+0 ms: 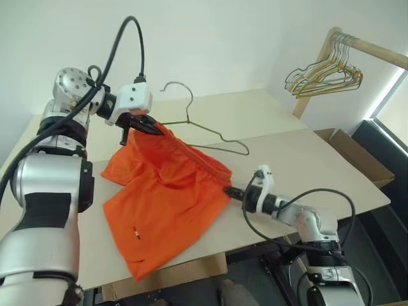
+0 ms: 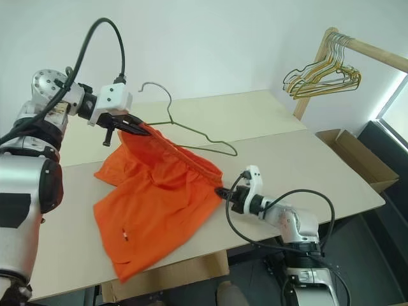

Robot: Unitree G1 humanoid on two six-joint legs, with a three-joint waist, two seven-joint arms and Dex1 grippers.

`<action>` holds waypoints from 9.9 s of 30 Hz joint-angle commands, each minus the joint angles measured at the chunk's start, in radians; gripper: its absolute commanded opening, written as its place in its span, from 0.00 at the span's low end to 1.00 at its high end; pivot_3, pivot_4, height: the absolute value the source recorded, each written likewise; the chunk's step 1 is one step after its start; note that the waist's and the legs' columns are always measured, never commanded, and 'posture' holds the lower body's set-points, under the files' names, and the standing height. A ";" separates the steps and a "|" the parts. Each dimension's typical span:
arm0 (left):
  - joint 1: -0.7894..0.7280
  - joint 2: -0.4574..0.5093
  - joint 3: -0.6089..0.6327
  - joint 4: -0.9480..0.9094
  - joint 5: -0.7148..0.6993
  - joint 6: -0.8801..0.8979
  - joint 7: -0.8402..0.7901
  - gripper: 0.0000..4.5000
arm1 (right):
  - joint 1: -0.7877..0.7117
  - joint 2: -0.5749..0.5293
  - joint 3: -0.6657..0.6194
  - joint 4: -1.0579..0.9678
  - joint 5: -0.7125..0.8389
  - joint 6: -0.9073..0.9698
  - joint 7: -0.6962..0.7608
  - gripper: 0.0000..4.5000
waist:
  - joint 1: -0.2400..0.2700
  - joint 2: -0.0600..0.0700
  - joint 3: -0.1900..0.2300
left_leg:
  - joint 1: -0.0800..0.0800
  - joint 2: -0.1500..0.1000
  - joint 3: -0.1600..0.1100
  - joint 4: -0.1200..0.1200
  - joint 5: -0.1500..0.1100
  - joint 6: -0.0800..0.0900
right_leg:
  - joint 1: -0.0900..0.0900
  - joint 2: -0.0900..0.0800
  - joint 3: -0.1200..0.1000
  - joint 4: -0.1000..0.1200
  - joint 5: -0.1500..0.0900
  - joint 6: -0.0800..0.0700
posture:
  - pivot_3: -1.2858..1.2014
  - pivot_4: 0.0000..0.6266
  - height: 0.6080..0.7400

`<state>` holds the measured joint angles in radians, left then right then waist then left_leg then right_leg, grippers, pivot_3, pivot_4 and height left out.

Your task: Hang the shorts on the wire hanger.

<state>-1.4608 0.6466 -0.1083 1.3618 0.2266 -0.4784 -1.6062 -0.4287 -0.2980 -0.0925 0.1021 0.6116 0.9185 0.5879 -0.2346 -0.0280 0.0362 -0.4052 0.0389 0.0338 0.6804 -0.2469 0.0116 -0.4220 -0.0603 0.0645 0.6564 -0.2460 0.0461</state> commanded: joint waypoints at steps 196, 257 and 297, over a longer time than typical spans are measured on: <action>0.477 -0.123 0.345 -0.857 -0.802 0.644 0.095 0.96 | -0.534 -0.146 -0.473 -0.371 -0.690 0.652 -0.648 0.00 | -0.090 0.006 -0.002 | 0.003 -0.008 -0.001 0.000 0.003 0.002 | 0.000 -0.007 0.005 0.006 0.000 0.001 | 0.38 0.00 1.00; 0.658 -0.118 0.313 -1.108 -0.850 0.702 0.276 0.97 | -0.785 -0.375 -0.368 0.783 -0.493 -0.332 -1.030 0.99 | -0.181 0.007 0.000 | 0.032 -0.024 -0.006 -0.016 0.005 0.005 | 0.036 -0.018 0.008 -0.016 -0.001 0.014 | 0.41 0.00 1.00; 1.422 0.212 0.665 -1.471 -0.827 0.810 0.522 0.97 | -0.150 -0.441 0.216 0.013 -0.539 -0.771 0.259 0.99 | 0.188 0.003 0.005 | 0.032 -0.020 -0.006 -0.020 0.003 0.006 | 0.031 -0.019 0.004 -0.018 -0.001 0.010 | 0.58 0.00 1.00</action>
<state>-0.0353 0.8570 0.5335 -0.0577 -0.6016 0.3405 -1.1077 -0.5745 -0.7197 0.1407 0.1177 0.0806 0.1939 0.8320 -0.0467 -0.0245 0.0410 -0.3743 0.0191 0.0281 0.6605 -0.2438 0.0171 -0.3922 -0.0794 0.0682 0.6386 -0.2473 0.0553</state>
